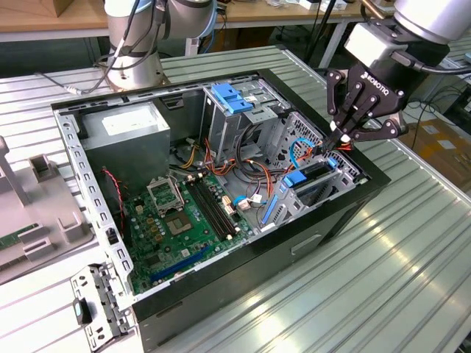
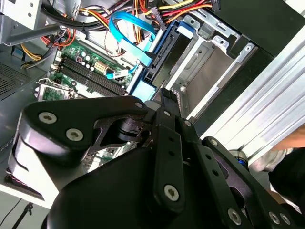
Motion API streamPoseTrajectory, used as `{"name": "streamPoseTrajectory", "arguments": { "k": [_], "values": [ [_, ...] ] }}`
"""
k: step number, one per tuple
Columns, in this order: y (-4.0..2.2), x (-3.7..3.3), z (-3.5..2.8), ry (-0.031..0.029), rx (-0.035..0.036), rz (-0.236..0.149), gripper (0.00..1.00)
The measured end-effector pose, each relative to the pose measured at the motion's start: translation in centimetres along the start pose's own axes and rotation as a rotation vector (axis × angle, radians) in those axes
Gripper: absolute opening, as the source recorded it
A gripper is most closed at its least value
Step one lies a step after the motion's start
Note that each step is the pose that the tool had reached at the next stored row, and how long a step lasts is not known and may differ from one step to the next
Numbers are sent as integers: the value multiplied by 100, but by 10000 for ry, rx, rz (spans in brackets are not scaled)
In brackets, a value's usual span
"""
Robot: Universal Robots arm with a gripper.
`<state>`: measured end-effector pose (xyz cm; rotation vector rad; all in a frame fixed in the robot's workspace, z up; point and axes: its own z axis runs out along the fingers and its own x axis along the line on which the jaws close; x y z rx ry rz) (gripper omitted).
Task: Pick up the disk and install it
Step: 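Insert the first disk wire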
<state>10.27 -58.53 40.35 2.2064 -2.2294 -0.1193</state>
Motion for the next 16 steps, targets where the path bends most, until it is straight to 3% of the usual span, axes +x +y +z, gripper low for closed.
{"name": "streamPoseTrajectory", "arguments": {
  "k": [16],
  "values": [
    [0, 0, 0, 28, -9, -507, 11]
  ]
}}
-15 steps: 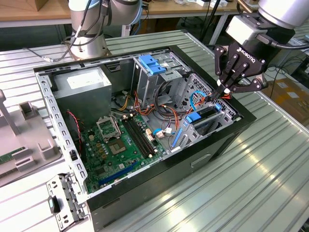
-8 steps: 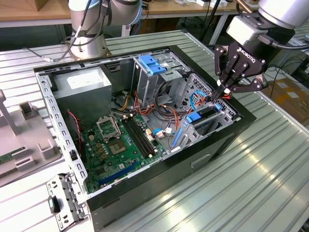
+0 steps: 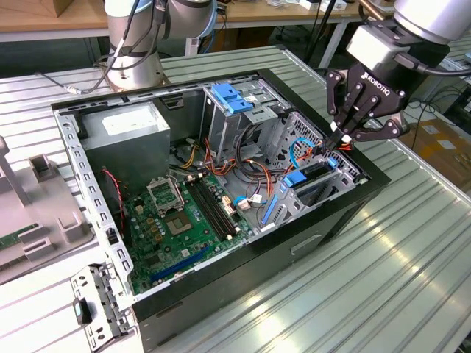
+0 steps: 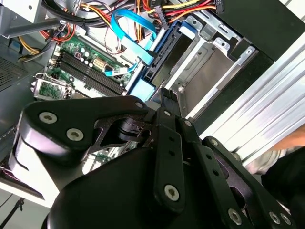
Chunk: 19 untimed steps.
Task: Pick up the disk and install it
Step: 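Insert the first disk wire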
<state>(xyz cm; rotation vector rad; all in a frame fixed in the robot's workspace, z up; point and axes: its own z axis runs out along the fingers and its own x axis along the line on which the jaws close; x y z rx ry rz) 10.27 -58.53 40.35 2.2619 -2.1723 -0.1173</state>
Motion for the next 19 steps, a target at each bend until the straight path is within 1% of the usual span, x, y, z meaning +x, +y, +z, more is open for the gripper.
{"name": "streamPoseTrajectory", "arguments": {
  "k": [5, 8, 13, 19],
  "values": [
    [0, 0, 0, 14, -13, -255, 11],
    [0, 0, 0, 31, -30, -587, 11],
    [0, 0, 0, 50, -48, -939, 11],
    [0, 0, 0, 68, -65, -1268, 11]
  ]
}}
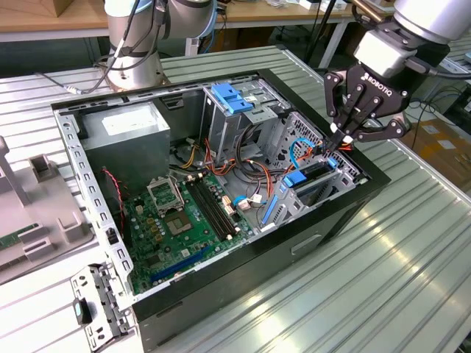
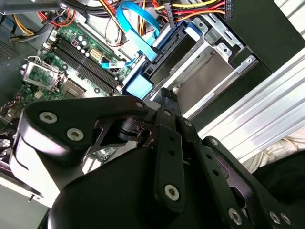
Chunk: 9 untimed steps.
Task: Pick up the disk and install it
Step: 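Insert the first disk wire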
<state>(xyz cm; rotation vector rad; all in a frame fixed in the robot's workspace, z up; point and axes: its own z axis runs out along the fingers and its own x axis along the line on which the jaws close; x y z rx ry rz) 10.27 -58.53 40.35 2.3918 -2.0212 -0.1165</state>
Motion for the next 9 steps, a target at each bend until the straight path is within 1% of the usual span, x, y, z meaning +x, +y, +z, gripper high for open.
{"name": "streamPoseTrajectory", "arguments": {
  "k": [9],
  "values": [
    [0, 0, 0, 24, -23, -445, 11]
  ]
}}
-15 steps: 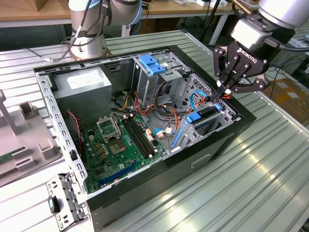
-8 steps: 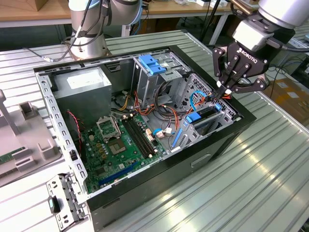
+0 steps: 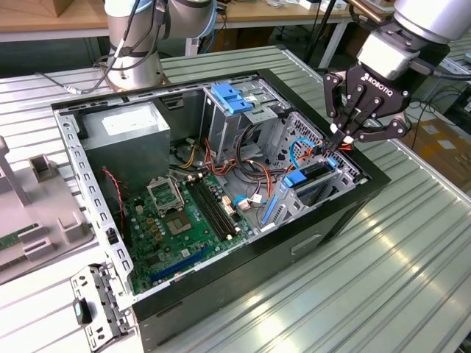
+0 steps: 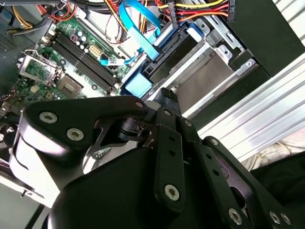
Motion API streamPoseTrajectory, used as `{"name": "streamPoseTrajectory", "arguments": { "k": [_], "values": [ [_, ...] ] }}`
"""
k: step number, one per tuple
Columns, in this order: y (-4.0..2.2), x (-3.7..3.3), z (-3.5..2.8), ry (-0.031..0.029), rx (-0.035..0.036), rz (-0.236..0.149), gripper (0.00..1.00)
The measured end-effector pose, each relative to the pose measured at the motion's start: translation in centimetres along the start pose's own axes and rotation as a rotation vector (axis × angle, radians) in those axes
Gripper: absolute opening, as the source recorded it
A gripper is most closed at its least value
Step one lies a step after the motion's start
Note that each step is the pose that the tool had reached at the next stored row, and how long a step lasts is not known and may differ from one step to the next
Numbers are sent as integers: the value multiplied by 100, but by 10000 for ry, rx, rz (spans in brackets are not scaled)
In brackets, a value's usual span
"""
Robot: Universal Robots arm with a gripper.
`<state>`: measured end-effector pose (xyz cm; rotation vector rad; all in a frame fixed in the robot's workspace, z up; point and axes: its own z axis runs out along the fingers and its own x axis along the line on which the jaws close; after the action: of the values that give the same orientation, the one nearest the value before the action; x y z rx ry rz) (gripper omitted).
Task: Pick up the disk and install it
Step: 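Insert the first disk wire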
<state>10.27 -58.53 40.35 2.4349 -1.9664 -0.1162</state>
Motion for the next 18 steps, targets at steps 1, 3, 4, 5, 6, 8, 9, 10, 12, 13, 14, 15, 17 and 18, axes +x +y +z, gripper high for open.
{"name": "streamPoseTrajectory", "arguments": {
  "k": [1, 3, 4, 5, 6, 8, 9, 10, 12, 13, 14, 15, 17, 18],
  "values": [
    [0, 0, 0, 2, -2, -34, 11],
    [0, 0, 0, 6, -6, -123, 11],
    [0, 0, 0, 9, -8, -159, 11],
    [0, 0, 0, 12, -11, -218, 11],
    [0, 0, 0, 15, -14, -277, 11],
    [0, 0, 0, 22, -21, -402, 11],
    [0, 0, 0, 24, -23, -436, 11],
    [0, 0, 0, 28, -27, -508, 11],
    [0, 0, 0, 32, -31, -598, 11],
    [0, 0, 0, 34, -33, -633, 11],
    [0, 0, 0, 37, -35, -670, 11],
    [0, 0, 0, 39, -37, -715, 11],
    [0, 0, 0, 44, -42, -803, 11],
    [0, 0, 0, 46, -43, -838, 11]
  ]
}}
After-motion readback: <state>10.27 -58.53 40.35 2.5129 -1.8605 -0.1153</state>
